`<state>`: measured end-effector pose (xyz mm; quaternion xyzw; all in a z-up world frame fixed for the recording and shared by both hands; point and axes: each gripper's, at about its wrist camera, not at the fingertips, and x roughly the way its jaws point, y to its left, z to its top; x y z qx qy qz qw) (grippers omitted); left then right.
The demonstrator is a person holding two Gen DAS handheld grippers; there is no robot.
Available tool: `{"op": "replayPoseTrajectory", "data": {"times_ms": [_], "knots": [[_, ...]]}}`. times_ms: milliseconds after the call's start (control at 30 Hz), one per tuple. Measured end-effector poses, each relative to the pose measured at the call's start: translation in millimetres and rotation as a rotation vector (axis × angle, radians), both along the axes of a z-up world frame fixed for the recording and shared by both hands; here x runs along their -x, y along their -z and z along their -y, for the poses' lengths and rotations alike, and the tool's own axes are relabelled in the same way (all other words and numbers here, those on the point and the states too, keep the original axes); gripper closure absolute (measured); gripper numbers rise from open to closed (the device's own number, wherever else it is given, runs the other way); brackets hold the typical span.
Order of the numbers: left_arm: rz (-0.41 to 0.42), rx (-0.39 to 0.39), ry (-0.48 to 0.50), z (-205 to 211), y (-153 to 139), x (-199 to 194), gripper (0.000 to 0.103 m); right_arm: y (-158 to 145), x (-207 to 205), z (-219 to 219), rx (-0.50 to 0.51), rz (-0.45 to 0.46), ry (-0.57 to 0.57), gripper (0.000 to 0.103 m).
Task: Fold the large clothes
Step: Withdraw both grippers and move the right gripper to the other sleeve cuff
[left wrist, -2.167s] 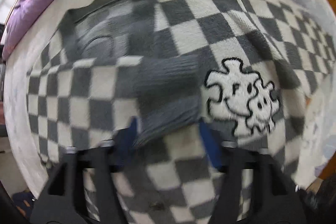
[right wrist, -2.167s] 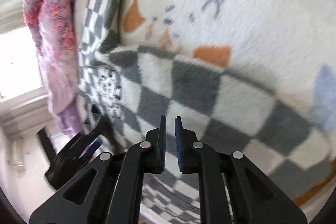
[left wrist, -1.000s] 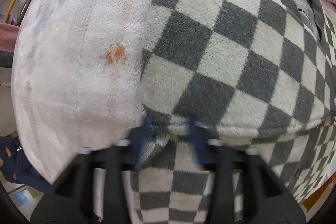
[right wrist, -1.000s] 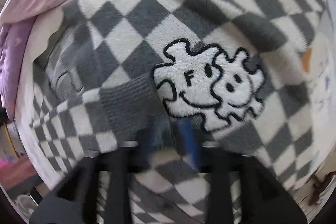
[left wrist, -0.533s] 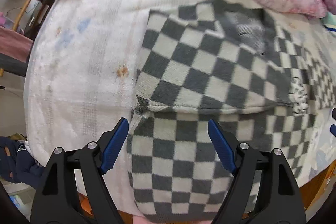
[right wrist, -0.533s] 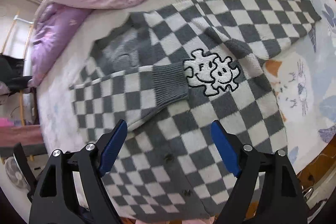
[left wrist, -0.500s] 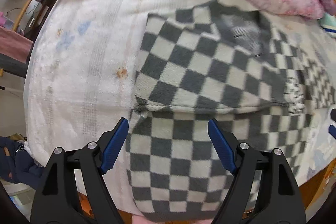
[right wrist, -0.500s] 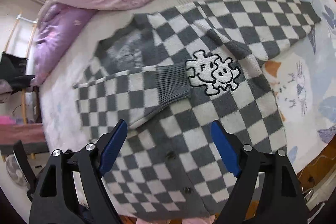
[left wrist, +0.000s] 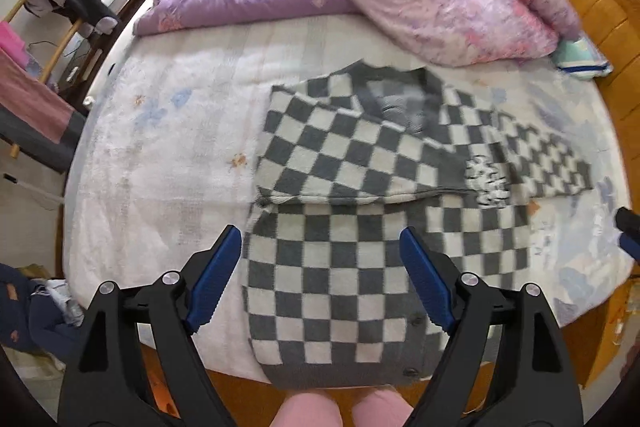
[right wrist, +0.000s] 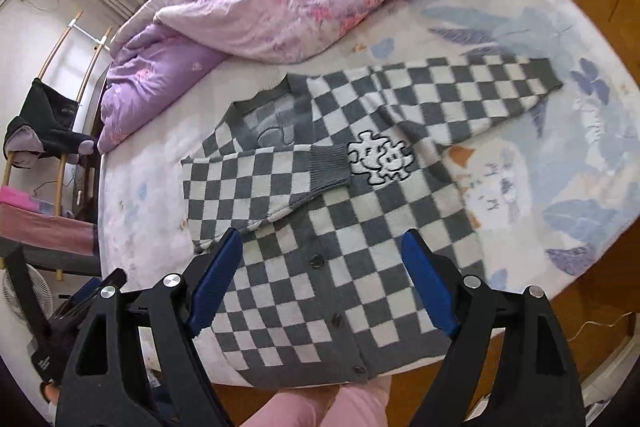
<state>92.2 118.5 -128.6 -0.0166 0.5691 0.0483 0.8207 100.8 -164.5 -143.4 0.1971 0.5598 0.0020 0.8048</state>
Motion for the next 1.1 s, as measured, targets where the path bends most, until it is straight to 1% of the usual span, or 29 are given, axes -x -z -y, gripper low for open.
{"op": "replayPoseTrajectory", "data": {"times_ms": [67,167,300,400,467,600,767,967,1033,1100], "knots": [[0.02,0.009,0.027,4,-10,11,0.018,-9,12,1,0.003,0.018,0.021,0.025],[0.053,-0.015,0.071,10,-23,27,0.018,-20,32,2,0.001,0.043,0.058,0.025],[0.085,0.029,0.132,16,-39,47,0.018,-37,68,1,0.008,0.078,0.135,0.025],[0.119,0.029,0.181,22,-51,62,0.018,-44,90,-1,0.024,0.08,0.175,0.025],[0.142,0.043,0.211,25,-58,71,0.018,-49,106,-1,0.033,0.083,0.202,0.025],[0.163,0.066,0.26,33,-67,83,0.018,-56,132,-1,0.022,0.097,0.253,0.025],[0.18,0.076,0.312,45,-76,89,0.018,-68,156,10,0.018,0.121,0.317,0.025],[0.187,0.077,0.359,67,-78,83,0.018,-70,168,35,-0.005,0.123,0.404,0.024],[0.186,0.076,0.374,79,-77,79,0.018,-69,171,43,-0.006,0.122,0.418,0.021],[0.175,0.089,0.378,90,-74,72,0.015,-67,174,54,-0.004,0.121,0.439,0.019]]}}
